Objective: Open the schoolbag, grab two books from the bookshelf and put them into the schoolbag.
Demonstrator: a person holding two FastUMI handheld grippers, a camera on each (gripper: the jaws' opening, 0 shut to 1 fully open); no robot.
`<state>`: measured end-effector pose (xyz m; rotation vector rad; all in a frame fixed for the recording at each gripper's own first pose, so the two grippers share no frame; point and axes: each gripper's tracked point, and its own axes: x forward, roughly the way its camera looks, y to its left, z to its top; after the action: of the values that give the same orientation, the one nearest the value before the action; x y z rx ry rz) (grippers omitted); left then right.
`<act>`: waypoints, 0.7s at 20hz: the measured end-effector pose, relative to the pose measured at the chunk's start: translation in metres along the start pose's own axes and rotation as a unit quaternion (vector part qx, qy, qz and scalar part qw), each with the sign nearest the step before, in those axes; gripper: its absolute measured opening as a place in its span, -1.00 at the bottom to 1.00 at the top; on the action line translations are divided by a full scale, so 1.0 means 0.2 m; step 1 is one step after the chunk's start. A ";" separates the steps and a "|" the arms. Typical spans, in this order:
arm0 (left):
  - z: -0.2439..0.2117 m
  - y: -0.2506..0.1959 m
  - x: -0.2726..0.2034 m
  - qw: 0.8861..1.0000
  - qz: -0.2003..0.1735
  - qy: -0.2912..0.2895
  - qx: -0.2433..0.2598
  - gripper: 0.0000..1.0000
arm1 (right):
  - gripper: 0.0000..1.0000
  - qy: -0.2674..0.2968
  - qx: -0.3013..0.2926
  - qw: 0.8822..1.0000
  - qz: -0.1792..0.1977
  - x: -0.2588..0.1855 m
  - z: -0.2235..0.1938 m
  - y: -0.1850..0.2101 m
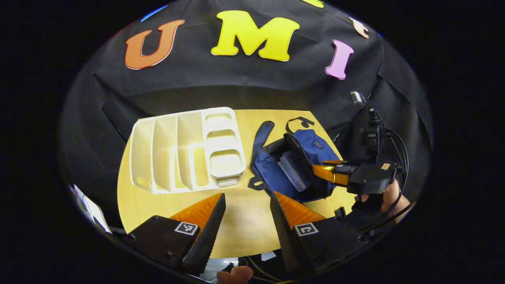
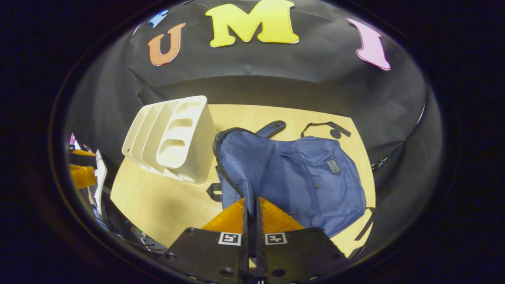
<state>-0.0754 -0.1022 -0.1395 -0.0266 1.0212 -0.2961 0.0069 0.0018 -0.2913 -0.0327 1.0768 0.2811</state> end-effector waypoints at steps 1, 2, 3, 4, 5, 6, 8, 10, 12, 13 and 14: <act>0.03 0.05 -0.02 1.000 0.018 -0.018 0.007 0.47 | -0.71 -0.002 0.003 1.000 0.006 0.00 -0.01 0.03; 0.07 0.08 -0.05 0.999 0.033 -0.041 0.014 0.48 | -0.61 -0.007 0.004 1.000 0.011 -0.02 0.00 0.05; 0.13 0.12 -0.10 0.996 0.050 -0.066 0.021 0.48 | -0.53 -0.015 0.003 1.000 0.009 -0.04 0.01 0.06; 0.19 0.15 -0.13 0.993 0.064 -0.092 0.025 0.47 | -0.23 -0.024 -0.001 1.000 0.007 -0.06 0.02 0.07; 0.25 0.16 -0.14 0.990 0.074 -0.116 0.027 0.48 | 0.07 -0.039 0.001 0.999 0.002 -0.09 0.04 0.08; 0.30 0.15 -0.14 0.987 0.081 -0.137 0.026 0.50 | 0.37 -0.056 0.006 0.998 0.001 -0.13 0.08 0.08; 0.34 0.13 -0.17 0.980 0.087 -0.180 0.021 0.53 | 0.96 -0.089 0.022 0.996 0.000 -0.21 0.14 0.11; 0.47 0.14 -0.27 0.967 0.100 -0.233 0.015 0.58 | 0.94 -0.133 0.032 0.991 -0.001 -0.34 0.22 0.14; 0.59 0.13 -0.37 0.955 0.089 -0.284 -0.005 0.79 | 0.94 -0.190 0.032 0.981 0.000 -0.49 0.33 0.21; 0.64 0.15 -0.41 0.947 0.089 -0.309 -0.012 0.97 | 0.94 -0.224 0.032 0.974 -0.003 -0.58 0.39 0.24; 0.69 0.15 -0.46 0.938 0.094 -0.332 -0.016 0.96 | 0.94 -0.262 0.030 0.965 -0.011 -0.69 0.46 0.26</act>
<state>0.0030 -0.0649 0.0048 -0.0544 0.3505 -0.0787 0.0127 0.0383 -0.1219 0.0801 0.5576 0.2195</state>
